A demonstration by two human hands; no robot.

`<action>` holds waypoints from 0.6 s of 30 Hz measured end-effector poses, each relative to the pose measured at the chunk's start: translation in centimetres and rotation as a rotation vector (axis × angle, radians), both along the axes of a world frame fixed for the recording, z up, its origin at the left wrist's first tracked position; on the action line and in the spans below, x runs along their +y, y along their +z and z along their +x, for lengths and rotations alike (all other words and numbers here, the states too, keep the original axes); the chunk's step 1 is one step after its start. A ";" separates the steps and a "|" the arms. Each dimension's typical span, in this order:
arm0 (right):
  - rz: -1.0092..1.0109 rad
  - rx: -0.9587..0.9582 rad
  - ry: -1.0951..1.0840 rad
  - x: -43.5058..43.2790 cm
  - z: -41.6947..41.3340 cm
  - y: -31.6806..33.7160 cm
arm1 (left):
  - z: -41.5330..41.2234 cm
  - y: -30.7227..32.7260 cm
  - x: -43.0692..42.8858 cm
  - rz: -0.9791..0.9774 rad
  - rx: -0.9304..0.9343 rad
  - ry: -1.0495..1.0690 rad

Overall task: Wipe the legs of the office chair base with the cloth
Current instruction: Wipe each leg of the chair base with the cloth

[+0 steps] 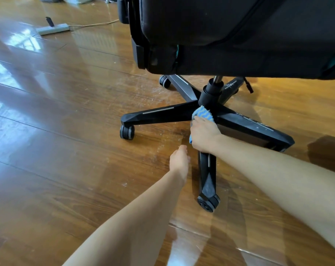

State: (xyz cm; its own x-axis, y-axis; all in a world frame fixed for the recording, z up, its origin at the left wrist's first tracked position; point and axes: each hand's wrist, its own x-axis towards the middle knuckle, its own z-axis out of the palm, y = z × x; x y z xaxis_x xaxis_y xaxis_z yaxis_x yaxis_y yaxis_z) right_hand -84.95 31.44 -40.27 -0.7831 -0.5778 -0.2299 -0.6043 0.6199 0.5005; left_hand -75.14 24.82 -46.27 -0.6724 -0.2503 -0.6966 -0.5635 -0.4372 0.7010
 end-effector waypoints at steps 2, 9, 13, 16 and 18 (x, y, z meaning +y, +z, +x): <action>0.009 -0.009 -0.014 0.3 0.5 0.1 | 0.1 0.0 -0.1 0.005 0.002 -0.013; -0.071 -0.181 0.201 5.2 9.8 -1.7 | -0.5 0.3 -0.8 0.003 0.012 0.038; -0.283 -0.224 0.113 6.3 8.4 -2.7 | -0.5 0.1 -0.6 0.004 0.027 0.041; -0.423 -0.179 0.071 6.1 6.5 -3.3 | -0.1 0.2 -0.3 -0.010 0.016 0.045; -0.457 -0.174 0.082 6.5 7.1 -3.8 | 0.1 0.2 -0.2 -0.011 0.006 0.058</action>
State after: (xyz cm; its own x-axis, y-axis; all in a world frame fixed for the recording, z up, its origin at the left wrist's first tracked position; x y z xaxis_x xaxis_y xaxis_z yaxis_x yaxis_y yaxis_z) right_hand -77.87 37.95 -44.05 -0.7035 -0.7079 -0.0624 -0.7106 0.6994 0.0762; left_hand -75.06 24.58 -46.08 -0.6605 -0.2966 -0.6898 -0.5334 -0.4612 0.7091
